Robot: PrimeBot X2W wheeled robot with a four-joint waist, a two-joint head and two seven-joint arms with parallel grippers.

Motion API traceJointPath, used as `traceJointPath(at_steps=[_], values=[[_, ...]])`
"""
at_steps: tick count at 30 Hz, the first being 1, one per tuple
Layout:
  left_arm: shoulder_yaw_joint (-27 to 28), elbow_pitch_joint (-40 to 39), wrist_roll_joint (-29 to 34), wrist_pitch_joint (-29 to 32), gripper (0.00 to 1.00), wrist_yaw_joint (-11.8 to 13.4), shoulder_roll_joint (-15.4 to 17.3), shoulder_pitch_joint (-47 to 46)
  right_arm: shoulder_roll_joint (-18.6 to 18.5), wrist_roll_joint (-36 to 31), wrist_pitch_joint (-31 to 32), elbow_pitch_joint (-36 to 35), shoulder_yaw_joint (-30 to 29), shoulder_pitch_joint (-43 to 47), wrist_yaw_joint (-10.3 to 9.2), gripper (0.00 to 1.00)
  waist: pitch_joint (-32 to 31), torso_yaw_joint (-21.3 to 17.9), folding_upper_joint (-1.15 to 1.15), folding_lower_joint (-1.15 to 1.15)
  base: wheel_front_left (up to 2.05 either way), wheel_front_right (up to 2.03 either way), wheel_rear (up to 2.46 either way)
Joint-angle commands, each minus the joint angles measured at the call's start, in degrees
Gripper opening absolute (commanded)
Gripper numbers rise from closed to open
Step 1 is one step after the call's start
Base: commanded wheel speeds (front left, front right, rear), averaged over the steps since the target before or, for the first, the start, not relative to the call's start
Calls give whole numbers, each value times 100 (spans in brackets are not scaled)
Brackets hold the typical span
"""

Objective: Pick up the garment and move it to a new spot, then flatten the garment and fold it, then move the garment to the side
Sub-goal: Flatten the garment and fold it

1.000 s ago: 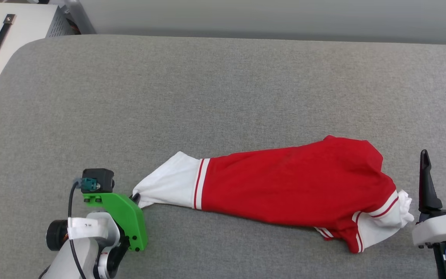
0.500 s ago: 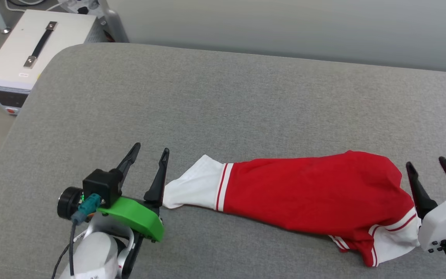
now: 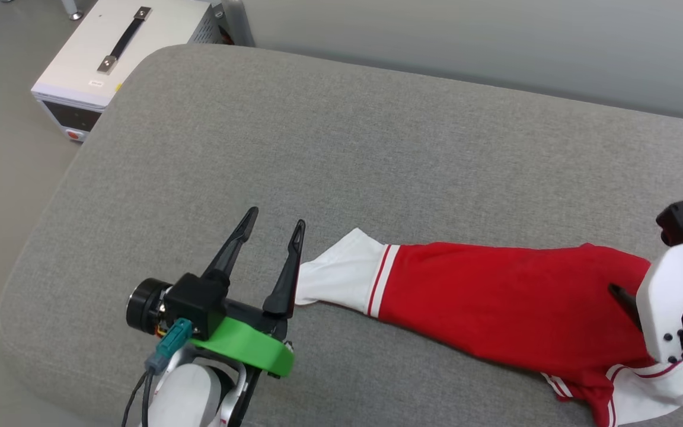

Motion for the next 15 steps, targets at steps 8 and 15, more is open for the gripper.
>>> traceJointPath(at_steps=[8,15], values=[[42,18,96,-32,100,-124,-227,-164,-312,-312,363,614,332,-566,-4,100,481,433,0,0,0,0,0],[45,57,90,-32,100,-141,-309,-255,-422,-355,207,1295,558,-653,-4,100,687,623,0,0,0,0,0]])
